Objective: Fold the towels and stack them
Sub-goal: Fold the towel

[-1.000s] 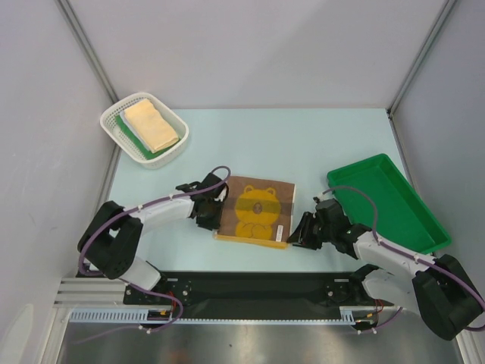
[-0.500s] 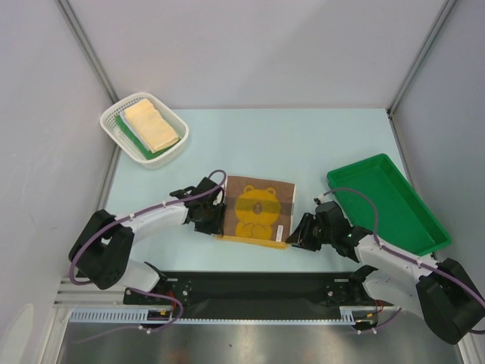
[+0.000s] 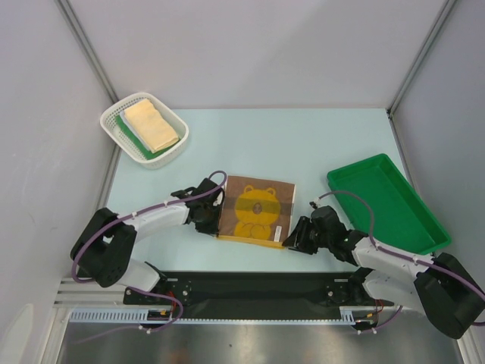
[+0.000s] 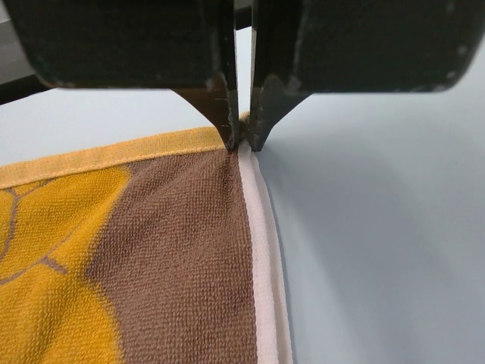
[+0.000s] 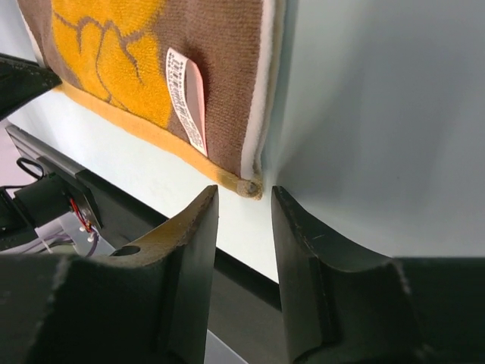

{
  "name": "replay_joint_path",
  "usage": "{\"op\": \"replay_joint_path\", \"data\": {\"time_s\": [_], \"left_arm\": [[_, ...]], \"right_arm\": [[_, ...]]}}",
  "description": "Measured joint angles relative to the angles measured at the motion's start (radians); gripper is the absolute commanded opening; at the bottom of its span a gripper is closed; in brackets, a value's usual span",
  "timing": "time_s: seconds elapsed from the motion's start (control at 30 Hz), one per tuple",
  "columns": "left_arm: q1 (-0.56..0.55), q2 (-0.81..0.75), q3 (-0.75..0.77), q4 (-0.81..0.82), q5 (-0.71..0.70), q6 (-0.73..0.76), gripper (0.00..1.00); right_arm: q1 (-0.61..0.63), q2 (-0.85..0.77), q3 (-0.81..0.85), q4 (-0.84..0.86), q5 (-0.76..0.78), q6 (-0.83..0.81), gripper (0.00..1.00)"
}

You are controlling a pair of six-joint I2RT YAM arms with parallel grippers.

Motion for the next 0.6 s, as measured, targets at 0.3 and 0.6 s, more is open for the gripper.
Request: {"op": "replay_joint_path", "data": {"time_s": [0.3, 0.6], "left_arm": [[0.000, 0.003, 0.003, -0.004, -0.003, 0.002, 0.21], [0.000, 0.003, 0.002, 0.000, 0.032, -0.002, 0.23]], "right_arm": [[0.032, 0.022, -0.004, 0.051, 0.034, 0.002, 0.33], [0.037, 0.006, -0.002, -0.003, 0.077, -0.022, 0.02]]}}
